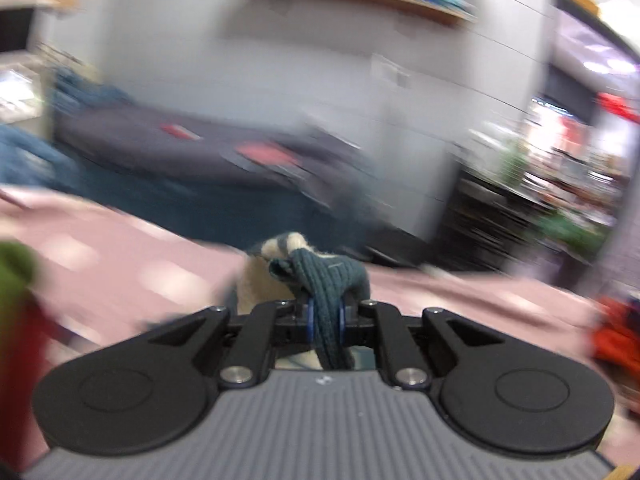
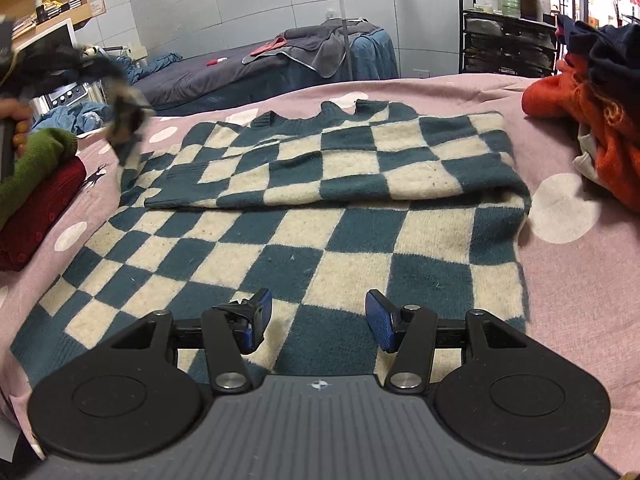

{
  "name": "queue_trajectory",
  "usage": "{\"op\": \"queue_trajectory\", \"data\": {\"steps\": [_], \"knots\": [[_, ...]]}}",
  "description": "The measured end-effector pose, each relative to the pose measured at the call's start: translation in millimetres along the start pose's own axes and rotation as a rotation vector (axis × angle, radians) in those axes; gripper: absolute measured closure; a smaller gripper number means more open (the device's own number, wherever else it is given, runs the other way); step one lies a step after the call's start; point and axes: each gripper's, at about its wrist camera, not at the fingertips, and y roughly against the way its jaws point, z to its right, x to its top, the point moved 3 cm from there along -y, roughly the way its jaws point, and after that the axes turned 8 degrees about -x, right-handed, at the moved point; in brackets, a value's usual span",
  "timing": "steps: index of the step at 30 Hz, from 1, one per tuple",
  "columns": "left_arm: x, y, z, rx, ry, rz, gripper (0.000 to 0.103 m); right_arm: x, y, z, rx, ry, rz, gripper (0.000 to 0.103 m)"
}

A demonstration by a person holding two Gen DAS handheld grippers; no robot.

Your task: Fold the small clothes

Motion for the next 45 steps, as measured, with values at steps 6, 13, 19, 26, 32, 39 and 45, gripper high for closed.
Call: {"op": "queue_trajectory", "data": {"steps": [6,13,19,26,32,39,45], "knots": [[-90,-39,84,-0.157,-0.06,-0.211,0.09,2,4,14,-0.031,-0.024,0.008,0.016],[-131,-21,80,-0.12,-0.102,-0.264,0.02,8,0,18,-0.035,-0.022,0.02,0.016],[-133,12,52,0.002,-0.14,-0.252,0.003,31,-5,-14,0.003,0.133,0.106,0.016],[-148,32,8,0.173,-0.108,-0.271,0.0,41,-26,-108,0.006,0.638,0.278,0.016],[-154,54,-22,0.23,0.003,-0.257,0.0,26,-80,-156,-0.075,0.865,0.273,0.017],[-159,54,-31,0.239,0.052,-0.265,0.0,57,-81,-141,-0.066,0.6,0.232,0.098],[-161,47,-26,0.231,0.048,-0.28,0.0,111,-54,-54,0.299,-0.288,0.029,0.097]]}}
